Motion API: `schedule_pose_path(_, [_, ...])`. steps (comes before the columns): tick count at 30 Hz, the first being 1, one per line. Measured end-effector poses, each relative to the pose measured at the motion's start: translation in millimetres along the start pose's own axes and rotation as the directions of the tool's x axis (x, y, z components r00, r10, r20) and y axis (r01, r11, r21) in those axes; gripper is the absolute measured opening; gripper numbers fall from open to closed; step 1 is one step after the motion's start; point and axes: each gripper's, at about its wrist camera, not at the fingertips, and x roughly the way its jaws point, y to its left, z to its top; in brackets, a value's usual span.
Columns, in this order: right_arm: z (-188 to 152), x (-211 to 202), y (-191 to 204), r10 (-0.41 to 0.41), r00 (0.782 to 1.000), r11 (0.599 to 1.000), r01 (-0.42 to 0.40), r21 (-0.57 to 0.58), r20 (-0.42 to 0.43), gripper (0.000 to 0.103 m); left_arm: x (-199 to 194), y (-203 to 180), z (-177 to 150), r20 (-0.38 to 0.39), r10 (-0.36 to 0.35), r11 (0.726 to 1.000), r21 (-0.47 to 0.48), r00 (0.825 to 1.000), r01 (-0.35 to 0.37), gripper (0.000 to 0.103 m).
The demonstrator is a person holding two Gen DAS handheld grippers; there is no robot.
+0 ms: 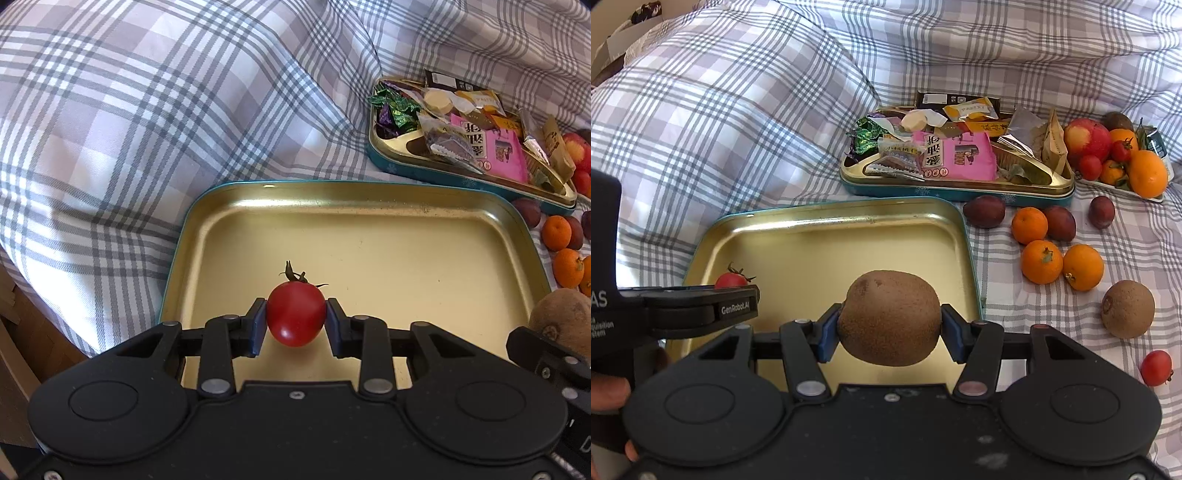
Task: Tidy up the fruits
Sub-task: 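Place the tomato in the gold tray with the left tool while the right tool places the kiwi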
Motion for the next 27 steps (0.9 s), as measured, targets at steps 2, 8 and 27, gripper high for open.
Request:
schedule_pose_path(2, [2,1,-3,0.005,1.000,1.000,-0.005,0.010,-0.003,0.058,2,-1,1,-0.005,0.005,1.000,0.005,1.000,-0.005,0.042])
schedule_pose_path(8, [7,4,-9,0.003,1.000,1.000,-0.003,0.027,0.006,0.058,6,-4,2,-0.010,0.029,1.000,0.009,1.000,-0.029,0.042])
schedule_pose_path(27, [14,21,-5,0.016,1.000,1.000,-0.016,-0.002,-0.023,0.058,8,-2,-4,-0.046,0.060,0.998,0.019,0.997,-0.059,0.043])
